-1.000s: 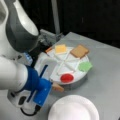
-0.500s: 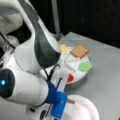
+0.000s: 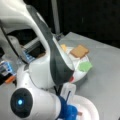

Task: Ingredient selection for cheeseburger or sandwich

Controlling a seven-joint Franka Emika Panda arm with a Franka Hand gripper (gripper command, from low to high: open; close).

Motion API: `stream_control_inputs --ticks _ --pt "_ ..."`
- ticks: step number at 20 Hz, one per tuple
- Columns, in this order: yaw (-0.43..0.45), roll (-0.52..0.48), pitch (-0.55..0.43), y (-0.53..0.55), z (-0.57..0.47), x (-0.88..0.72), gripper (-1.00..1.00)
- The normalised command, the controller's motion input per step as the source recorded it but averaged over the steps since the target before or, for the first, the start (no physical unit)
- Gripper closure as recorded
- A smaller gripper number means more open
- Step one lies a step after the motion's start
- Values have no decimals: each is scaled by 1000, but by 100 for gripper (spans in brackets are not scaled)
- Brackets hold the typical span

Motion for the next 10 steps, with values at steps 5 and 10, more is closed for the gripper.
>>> stream_control_inputs --ticks 5,10 --pt "133 228 -33 -167 -70 309 100" --pt "122 254 -37 -140 -100 294 100"
